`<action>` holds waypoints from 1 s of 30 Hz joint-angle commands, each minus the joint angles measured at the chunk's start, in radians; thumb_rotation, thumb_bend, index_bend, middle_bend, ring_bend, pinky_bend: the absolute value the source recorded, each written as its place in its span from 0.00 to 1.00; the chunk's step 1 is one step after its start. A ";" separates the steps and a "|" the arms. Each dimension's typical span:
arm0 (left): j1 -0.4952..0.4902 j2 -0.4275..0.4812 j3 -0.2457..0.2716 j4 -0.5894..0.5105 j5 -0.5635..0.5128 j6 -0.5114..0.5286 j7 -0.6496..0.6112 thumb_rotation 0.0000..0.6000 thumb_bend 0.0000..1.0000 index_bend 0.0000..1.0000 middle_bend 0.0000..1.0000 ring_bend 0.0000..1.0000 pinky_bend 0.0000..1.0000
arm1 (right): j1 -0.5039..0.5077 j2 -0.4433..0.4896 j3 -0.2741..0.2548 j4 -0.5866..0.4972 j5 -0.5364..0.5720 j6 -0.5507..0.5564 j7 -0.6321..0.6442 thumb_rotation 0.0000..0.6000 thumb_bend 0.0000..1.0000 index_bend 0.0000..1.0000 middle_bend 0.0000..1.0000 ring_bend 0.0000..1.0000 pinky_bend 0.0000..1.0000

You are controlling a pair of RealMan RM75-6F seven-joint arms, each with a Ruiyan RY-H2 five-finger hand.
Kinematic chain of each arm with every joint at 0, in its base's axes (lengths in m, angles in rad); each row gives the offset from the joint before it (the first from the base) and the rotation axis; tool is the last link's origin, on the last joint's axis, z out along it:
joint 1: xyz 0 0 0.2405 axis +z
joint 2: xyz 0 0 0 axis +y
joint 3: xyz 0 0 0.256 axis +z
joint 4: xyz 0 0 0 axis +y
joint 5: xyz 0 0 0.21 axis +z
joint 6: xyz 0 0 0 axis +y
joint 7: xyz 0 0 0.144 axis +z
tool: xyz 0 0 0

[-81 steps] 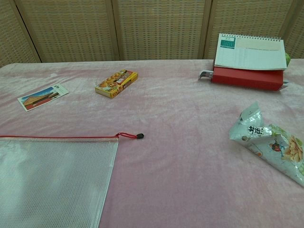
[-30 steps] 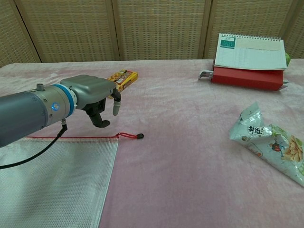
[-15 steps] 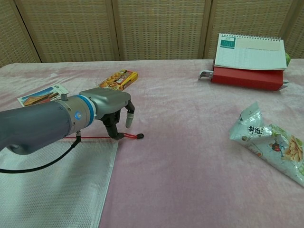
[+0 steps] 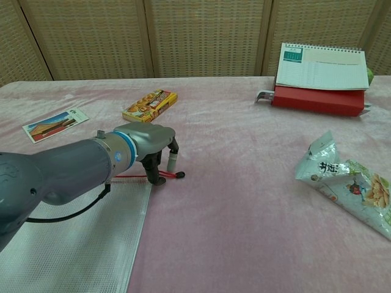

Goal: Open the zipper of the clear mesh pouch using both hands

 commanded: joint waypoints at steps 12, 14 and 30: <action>-0.005 -0.005 0.013 0.011 0.002 0.019 -0.017 1.00 0.37 0.52 0.99 0.96 1.00 | 0.002 0.002 -0.002 -0.003 -0.004 0.000 0.006 1.00 0.00 0.01 0.00 0.00 0.00; -0.007 -0.008 0.015 0.015 0.002 0.019 -0.017 1.00 0.37 0.52 0.99 0.96 1.00 | 0.002 0.003 -0.002 -0.004 -0.006 0.002 0.007 1.00 0.00 0.01 0.00 0.00 0.00; -0.015 -0.024 0.017 0.022 -0.003 0.029 -0.019 1.00 0.53 0.63 0.99 0.96 1.00 | 0.001 0.010 -0.003 -0.007 -0.009 0.006 0.021 1.00 0.00 0.01 0.00 0.00 0.00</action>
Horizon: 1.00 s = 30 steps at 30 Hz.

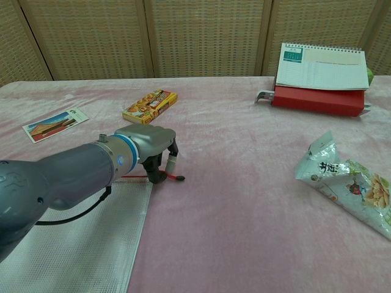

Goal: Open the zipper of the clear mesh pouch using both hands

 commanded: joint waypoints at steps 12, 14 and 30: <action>0.020 0.066 -0.034 -0.100 0.030 0.021 -0.058 1.00 0.54 0.85 0.99 0.96 1.00 | -0.002 0.003 -0.004 -0.001 -0.011 0.007 0.009 1.00 0.00 0.01 0.00 0.00 0.00; 0.031 0.098 -0.046 -0.140 0.044 0.021 -0.085 1.00 0.54 0.87 0.99 0.96 1.00 | -0.002 0.003 -0.006 -0.002 -0.014 0.006 0.010 1.00 0.00 0.01 0.00 0.00 0.00; 0.178 0.406 -0.160 -0.382 0.258 -0.149 -0.548 1.00 0.56 0.89 0.99 0.96 1.00 | 0.038 -0.004 -0.017 -0.014 -0.020 -0.075 0.076 1.00 0.00 0.06 0.09 0.06 0.00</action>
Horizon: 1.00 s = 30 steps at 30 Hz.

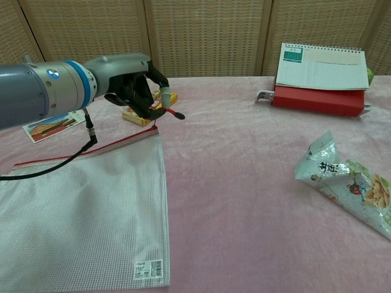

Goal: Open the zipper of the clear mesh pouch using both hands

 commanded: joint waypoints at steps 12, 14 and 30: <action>0.016 0.129 -0.066 -0.105 0.083 -0.095 -0.221 1.00 0.56 0.89 0.99 0.96 1.00 | 0.247 0.060 0.042 -0.128 0.009 -0.390 0.426 1.00 0.00 0.19 0.82 0.86 0.94; 0.006 0.132 -0.065 -0.107 0.078 -0.102 -0.226 1.00 0.56 0.89 0.99 0.96 1.00 | 0.279 0.061 0.056 -0.136 0.019 -0.431 0.484 1.00 0.00 0.21 0.85 0.88 0.98; -0.112 0.104 -0.089 -0.111 -0.005 -0.048 -0.246 1.00 0.56 0.89 0.99 0.96 1.00 | 0.523 -0.006 0.210 -0.262 0.357 -0.751 0.721 1.00 0.01 0.32 0.92 0.94 1.00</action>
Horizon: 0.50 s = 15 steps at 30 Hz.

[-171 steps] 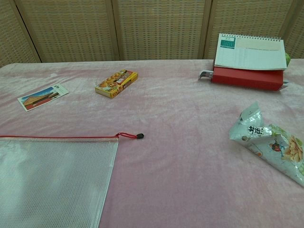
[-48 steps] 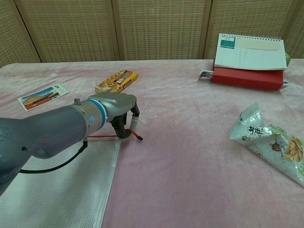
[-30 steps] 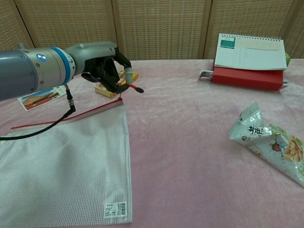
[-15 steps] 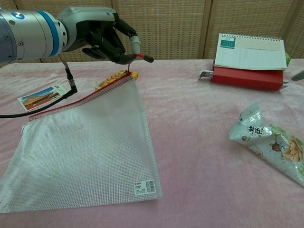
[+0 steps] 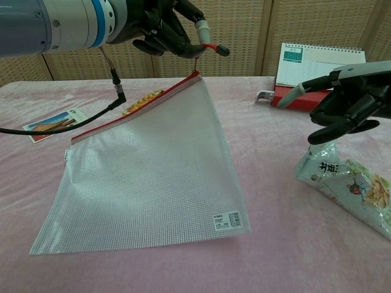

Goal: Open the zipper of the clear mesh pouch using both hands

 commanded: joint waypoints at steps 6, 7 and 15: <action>-0.021 -0.043 0.010 0.021 0.018 0.038 -0.029 1.00 0.56 0.89 0.99 0.96 1.00 | 0.057 -0.069 0.085 -0.029 0.197 -0.031 0.063 1.00 0.05 0.36 0.94 0.96 1.00; -0.023 -0.049 0.011 0.024 0.024 0.045 -0.032 1.00 0.56 0.89 0.99 0.96 1.00 | 0.061 -0.078 0.087 -0.027 0.210 -0.029 0.059 1.00 0.06 0.36 0.94 0.96 1.00; -0.043 -0.078 0.009 0.038 0.023 0.072 -0.042 1.00 0.56 0.89 0.99 0.96 1.00 | 0.087 -0.155 0.109 -0.031 0.309 0.016 0.018 1.00 0.08 0.40 0.95 0.96 1.00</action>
